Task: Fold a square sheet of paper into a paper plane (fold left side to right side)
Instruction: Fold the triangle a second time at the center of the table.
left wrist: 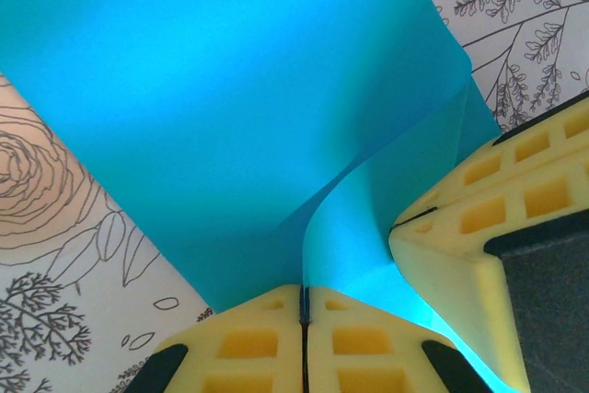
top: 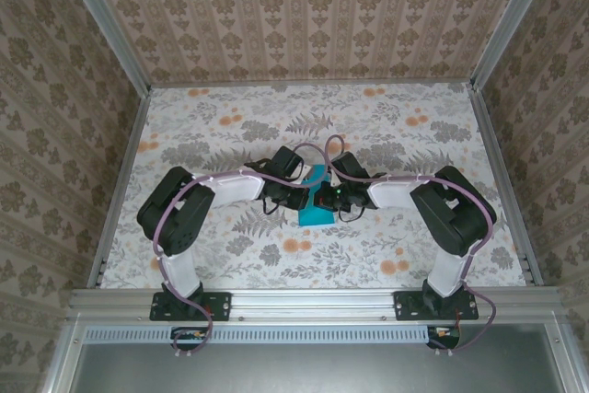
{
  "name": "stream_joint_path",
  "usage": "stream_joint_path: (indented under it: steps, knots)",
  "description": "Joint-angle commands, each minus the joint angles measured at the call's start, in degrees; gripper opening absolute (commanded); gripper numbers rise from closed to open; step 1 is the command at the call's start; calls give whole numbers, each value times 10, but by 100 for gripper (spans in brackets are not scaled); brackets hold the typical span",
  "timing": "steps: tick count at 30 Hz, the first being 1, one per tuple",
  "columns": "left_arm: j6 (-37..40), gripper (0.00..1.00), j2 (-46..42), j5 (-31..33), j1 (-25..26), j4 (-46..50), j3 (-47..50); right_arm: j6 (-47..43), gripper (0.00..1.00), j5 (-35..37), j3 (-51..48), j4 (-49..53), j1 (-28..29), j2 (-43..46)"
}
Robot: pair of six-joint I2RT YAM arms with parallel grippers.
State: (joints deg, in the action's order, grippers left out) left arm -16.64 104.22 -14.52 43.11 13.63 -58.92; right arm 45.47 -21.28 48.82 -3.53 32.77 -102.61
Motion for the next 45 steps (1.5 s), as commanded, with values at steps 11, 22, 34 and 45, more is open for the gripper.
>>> stream_joint_path:
  steps: [11, 22, 34, 45]
  knots:
    - [-8, 35, -91, 1, -11, 41, -6, -8, 3, 21, 0, 59, -3, -15]
    - [-79, 30, -113, -189, -26, -27, 61, -8, 3, 20, 0, 62, -2, -11]
    - [-126, 29, -49, -264, -28, -92, 86, -13, 3, 20, 5, 74, -2, -12]
    - [-115, 29, -24, -258, -27, -68, 87, -22, 3, 27, 13, 94, -2, -13]
